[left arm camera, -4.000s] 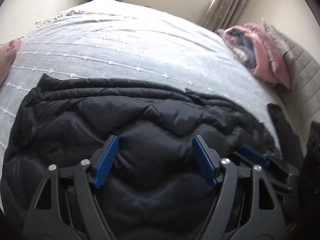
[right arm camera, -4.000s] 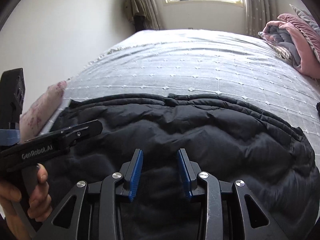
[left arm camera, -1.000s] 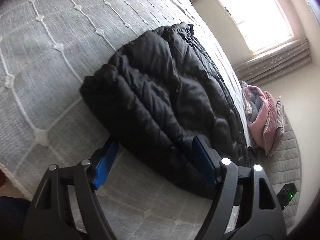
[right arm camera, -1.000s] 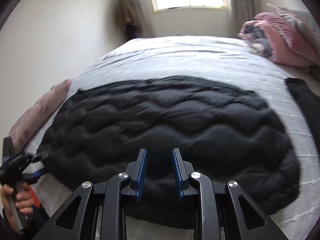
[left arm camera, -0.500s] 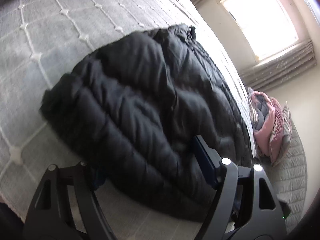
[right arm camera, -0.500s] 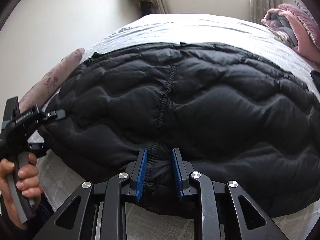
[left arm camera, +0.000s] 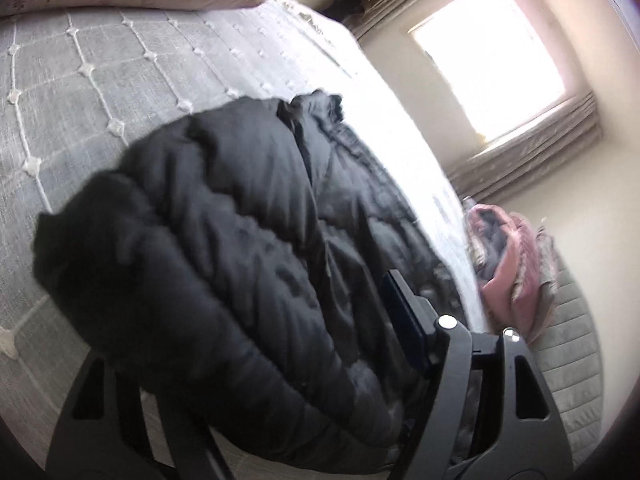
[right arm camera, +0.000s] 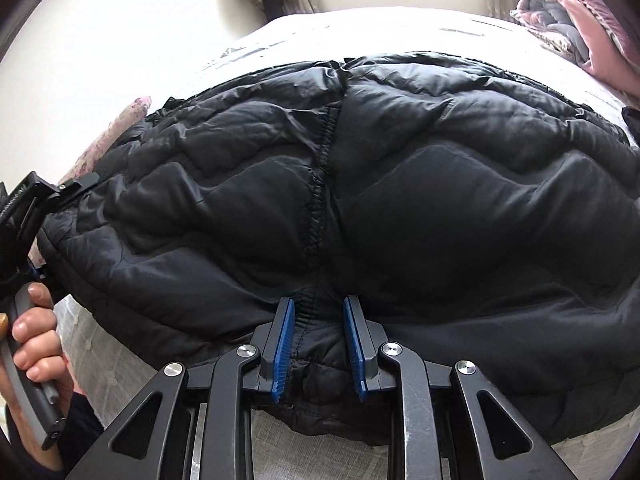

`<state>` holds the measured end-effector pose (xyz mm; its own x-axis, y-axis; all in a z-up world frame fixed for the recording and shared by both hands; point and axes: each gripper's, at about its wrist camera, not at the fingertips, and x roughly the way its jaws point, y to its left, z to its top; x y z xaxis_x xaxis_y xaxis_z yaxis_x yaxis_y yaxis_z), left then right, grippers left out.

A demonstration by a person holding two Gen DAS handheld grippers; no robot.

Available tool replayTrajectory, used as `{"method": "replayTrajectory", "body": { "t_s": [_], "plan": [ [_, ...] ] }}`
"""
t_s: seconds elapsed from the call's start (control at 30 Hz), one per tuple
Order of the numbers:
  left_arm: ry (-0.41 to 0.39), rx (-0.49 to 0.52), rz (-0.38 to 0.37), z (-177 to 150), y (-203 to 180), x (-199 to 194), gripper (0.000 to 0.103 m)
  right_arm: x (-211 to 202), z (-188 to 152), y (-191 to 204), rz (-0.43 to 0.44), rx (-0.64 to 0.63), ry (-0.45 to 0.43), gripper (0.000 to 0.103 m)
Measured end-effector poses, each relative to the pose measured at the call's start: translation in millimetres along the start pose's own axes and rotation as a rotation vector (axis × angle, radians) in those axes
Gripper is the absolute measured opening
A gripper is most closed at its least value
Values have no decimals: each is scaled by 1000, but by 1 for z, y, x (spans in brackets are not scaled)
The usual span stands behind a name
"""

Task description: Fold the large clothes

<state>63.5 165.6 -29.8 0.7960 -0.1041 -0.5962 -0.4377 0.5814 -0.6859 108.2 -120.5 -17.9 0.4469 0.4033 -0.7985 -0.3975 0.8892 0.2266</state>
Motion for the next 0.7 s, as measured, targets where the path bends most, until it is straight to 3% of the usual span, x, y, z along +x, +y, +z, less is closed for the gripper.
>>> {"method": "replayTrajectory", "body": {
  "t_s": [0.07, 0.17, 0.27, 0.5, 0.7],
  "plan": [
    [-10, -35, 34, 1, 9, -2, 46, 1, -1, 1, -7, -11, -3, 24],
    [-33, -55, -11, 3, 16, -15, 31, 0, 1, 5, -12, -26, -10, 24],
    [-66, 21, -45, 2, 1, -25, 25, 0, 0, 5, -7, -30, -18, 24],
    [-153, 193, -80, -1, -29, -44, 23, -2, 6, 11, -22, -51, -27, 25],
    [-175, 249, -90, 1, -39, -47, 23, -4, 26, 5, -4, -26, -48, 26]
  ]
}}
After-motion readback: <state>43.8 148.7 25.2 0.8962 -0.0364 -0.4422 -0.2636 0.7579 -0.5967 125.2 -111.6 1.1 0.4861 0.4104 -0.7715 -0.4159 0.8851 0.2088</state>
